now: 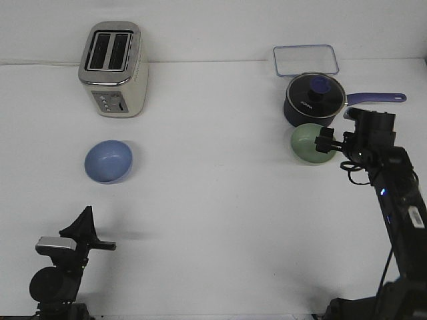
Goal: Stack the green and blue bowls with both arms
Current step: 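Reach the right gripper to the pale green bowl and grasp its rim, then carry the green bowl with the right gripper toward the table center and lower it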
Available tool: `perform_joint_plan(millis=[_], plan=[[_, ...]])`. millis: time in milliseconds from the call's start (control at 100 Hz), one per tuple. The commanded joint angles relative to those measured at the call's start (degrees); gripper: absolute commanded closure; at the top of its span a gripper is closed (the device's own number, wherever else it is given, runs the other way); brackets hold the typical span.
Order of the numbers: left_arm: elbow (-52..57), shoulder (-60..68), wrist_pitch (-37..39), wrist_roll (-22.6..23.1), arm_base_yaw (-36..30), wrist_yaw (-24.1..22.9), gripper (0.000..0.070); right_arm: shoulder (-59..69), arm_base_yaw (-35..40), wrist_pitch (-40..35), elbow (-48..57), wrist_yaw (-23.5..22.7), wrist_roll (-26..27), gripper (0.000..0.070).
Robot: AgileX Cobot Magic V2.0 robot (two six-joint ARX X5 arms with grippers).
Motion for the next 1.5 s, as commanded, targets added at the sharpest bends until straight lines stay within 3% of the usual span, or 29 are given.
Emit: perform_joint_plan(millis=[0, 280, 320, 410, 440, 500, 870, 1120, 1280, 1490], plan=[[-1.09, -0.11, 0.74, -0.02, 0.09, -0.07, 0.0685, 4.79, -0.22, -0.33, 2.47, -0.24, -1.57, 0.0118], [-1.09, -0.11, 0.74, -0.02, 0.09, -0.07, 0.0685, 16.85, -0.24, 2.12, 5.38, -0.85, -1.64, 0.0143], [-1.09, -0.11, 0.74, -0.04, 0.09, -0.07, 0.0685, 17.64, -0.24, 2.56, 5.38, -1.46, -1.68, 0.0243], [-1.09, -0.11, 0.74, -0.02, 0.09, -0.07, 0.0685, 18.53, -0.24, 2.91, 5.38, -1.6, -2.12, 0.0568], [-1.09, -0.11, 0.74, -0.02, 0.09, -0.07, 0.0685, 18.58, -0.24, 2.89, 5.38, -1.49, -2.38, 0.0632], [-1.09, -0.11, 0.76, -0.02, 0.09, -0.04, 0.0685, 18.58, -0.44, 3.13, 5.38, -1.49, -2.45, 0.0696], [-1.09, -0.11, 0.74, -0.02, 0.09, -0.07, 0.0685, 14.14, -1.75, 1.81, 5.46, -2.25, -2.99, 0.0699], [-1.09, -0.11, 0.74, -0.02, 0.09, -0.07, 0.0685, 1.07, -1.36, -1.84, 5.46, -14.53, -2.58, 0.0699], [-1.09, -0.11, 0.74, -0.02, 0.09, -0.07, 0.0685, -7.02, 2.73, -7.21, 5.07, -15.76, -3.08, 0.0699], [-1.09, -0.11, 0.74, -0.02, 0.09, -0.07, 0.0685, -17.03, 12.81, -7.93, -2.86, -17.53, -2.93, 0.0699]])
